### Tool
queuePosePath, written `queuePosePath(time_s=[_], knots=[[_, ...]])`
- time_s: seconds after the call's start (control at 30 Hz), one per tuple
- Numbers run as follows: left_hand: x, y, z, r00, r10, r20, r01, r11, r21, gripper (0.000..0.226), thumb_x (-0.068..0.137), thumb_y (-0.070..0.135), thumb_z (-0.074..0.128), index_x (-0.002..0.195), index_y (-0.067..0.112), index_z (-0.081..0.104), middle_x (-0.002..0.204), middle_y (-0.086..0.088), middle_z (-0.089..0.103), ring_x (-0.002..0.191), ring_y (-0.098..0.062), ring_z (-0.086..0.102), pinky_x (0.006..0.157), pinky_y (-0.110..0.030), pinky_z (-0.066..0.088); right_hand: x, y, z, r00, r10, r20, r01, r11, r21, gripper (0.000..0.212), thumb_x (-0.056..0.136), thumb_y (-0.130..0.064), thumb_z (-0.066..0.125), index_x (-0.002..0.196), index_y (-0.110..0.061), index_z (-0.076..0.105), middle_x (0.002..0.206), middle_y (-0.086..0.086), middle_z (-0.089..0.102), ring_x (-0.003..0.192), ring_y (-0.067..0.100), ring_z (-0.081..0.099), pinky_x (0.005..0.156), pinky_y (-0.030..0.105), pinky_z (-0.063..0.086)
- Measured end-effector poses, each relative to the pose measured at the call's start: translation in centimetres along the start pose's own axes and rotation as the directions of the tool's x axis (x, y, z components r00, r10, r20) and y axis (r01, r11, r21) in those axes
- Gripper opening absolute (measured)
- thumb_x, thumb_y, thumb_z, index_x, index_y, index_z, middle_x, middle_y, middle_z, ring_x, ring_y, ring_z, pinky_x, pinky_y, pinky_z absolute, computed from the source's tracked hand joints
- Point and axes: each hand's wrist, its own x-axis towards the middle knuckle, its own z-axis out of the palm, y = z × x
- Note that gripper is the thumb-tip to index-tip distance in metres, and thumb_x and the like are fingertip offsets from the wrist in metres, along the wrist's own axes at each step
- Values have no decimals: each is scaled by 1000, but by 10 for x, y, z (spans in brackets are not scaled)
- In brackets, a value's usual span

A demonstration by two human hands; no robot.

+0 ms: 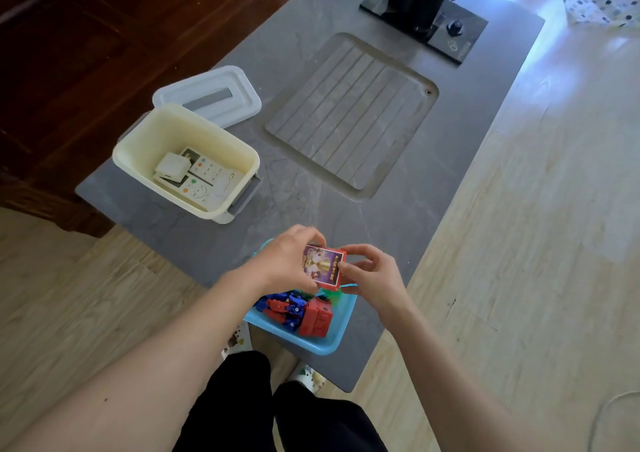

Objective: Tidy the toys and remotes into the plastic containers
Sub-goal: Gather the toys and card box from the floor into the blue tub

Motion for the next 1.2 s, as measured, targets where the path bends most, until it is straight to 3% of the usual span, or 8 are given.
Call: queuePosePath(time_s=[0.13, 0.27, 0.4, 0.6, 0.67, 0.8, 1.03, 1.2], knots=[[-1, -23, 7, 999, -24, -31, 25, 1000, 13, 54, 65, 13, 77, 113, 26, 57, 116, 9, 46, 102, -9, 52, 77, -17, 44, 7, 23, 17, 992, -51, -115, 22, 970, -242, 16, 85, -10, 65, 95, -23, 67, 85, 4, 73, 71, 20, 71, 71, 40, 60], [-10, -43, 26, 998, -60, -13, 61, 982, 179, 48, 73, 3, 61, 117, 22, 61, 123, 5, 54, 110, -15, 52, 90, -25, 41, 10, 47, 28, 983, -164, -77, 73, 750, -657, 33, 84, -17, 64, 115, -27, 66, 103, 2, 66, 93, 22, 62, 80, 32, 50], [-14, -53, 35, 999, -50, 4, 48, 977, 208, 51, 78, 3, 57, 127, 17, 58, 129, 1, 56, 120, -17, 51, 104, -31, 38, 14, 55, 22, 981, -179, -76, 85, 745, -662, 33, 86, -16, 59, 116, -27, 67, 103, 2, 67, 94, 21, 62, 83, 29, 45], [-12, -51, 19, 959, 30, -282, 29, 979, 201, 36, 84, 9, 58, 119, 17, 62, 122, 3, 58, 113, -18, 53, 94, -31, 43, 16, 47, 9, 919, -238, -315, -10, 784, -621, 30, 84, -16, 53, 109, -23, 67, 99, 1, 65, 91, 22, 62, 74, 28, 42], [-14, -56, 10, 943, -97, -318, 166, 966, 197, 42, 85, 13, 58, 127, 19, 55, 126, 0, 53, 113, -21, 51, 93, -33, 43, 13, 49, 4, 944, -69, -324, -149, 785, -602, 42, 82, -22, 55, 124, -23, 56, 105, 4, 65, 96, 24, 63, 81, 32, 49], [-14, -65, 10, 906, -416, -72, 422, 885, 196, 54, 86, 13, 53, 137, 20, 38, 126, -10, 54, 109, -29, 57, 91, -41, 48, 1, 67, 16, 948, 274, -159, -316, 851, -420, 49, 75, -10, 51, 124, -19, 50, 94, 11, 70, 84, 30, 70, 78, 45, 57], [5, -64, 0, 909, -396, -131, 409, 908, 88, 61, 87, 3, 44, 144, 23, 32, 133, -10, 54, 113, -28, 55, 87, -39, 48, 16, 50, 18, 946, 265, -185, -319, 854, -411, 34, 73, -16, 50, 107, -18, 51, 95, 10, 68, 85, 30, 69, 78, 44, 57], [4, -53, -20, 950, -226, -217, 251, 963, 95, 53, 89, 8, 49, 140, 19, 43, 140, -2, 49, 125, -20, 49, 102, -35, 41, 28, 12, 19, 978, 3, -211, -149, 718, -680, 59, 87, -30, 57, 141, -20, 35, 131, 10, 50, 118, 29, 51, 91, 36, 43]])
